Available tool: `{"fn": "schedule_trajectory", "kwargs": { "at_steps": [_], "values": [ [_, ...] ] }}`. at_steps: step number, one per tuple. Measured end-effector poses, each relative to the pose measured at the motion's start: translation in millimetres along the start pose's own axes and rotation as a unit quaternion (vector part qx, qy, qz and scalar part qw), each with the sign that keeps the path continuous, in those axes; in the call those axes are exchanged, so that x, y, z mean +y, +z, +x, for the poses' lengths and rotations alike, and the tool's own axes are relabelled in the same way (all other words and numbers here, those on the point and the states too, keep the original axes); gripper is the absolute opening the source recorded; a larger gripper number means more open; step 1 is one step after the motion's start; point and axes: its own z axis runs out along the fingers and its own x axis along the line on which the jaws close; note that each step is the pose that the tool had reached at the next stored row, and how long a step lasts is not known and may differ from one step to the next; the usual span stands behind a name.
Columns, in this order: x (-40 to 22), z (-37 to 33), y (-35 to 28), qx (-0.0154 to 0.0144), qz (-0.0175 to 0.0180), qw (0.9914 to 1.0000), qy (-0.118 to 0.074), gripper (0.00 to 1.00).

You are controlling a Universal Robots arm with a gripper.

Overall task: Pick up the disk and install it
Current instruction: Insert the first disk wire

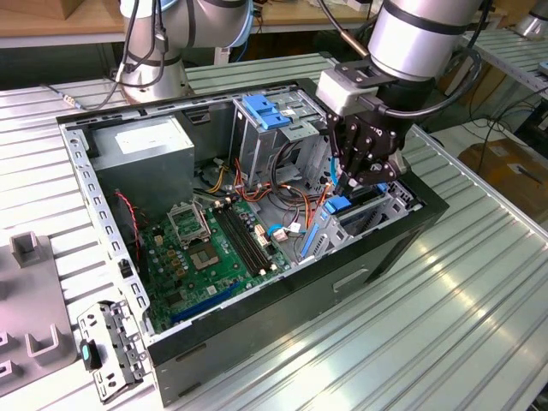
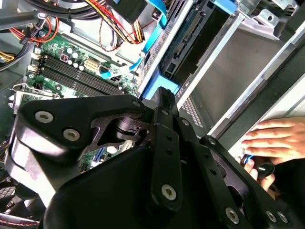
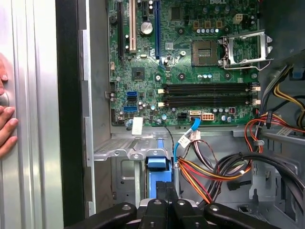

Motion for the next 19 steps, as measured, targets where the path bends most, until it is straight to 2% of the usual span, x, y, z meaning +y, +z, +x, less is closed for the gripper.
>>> {"fn": "schedule_trajectory", "kwargs": {
  "at_steps": [1,3,6,8,9,10,11,13,19],
  "values": [
    [0.0,0.1,-3.0,0.0,0.0,1.0,0.0,0.11],
    [-0.8,0.1,-4.3,-0.0002,0.0001,1.0,-0.001,0.11],
    [-16.1,-1.5,-4.3,-0.0001,-0.0008,1.0,-0.001,0.11],
    [-23.4,-2.5,-4.2,0.0,-0.0011,1.0,-0.001,0.11],
    [-29.8,-3.1,-4.1,-0.0001,-0.0013,1.0,-0.001,0.11],
    [-31.8,-3.2,-4.1,0.0,-0.0013,1.0,-0.003,0.11],
    [-33.0,-3.3,-4.1,-0.0001,-0.0012,0.99998,-0.007,0.11],
    [-33.8,-3.2,-4.8,-0.0005,-0.0005,0.99962,-0.027,0.11],
    [-35.0,-3.0,-12.3,-0.0011,-0.0005,0.99917,-0.041,0.11]
  ]
}}
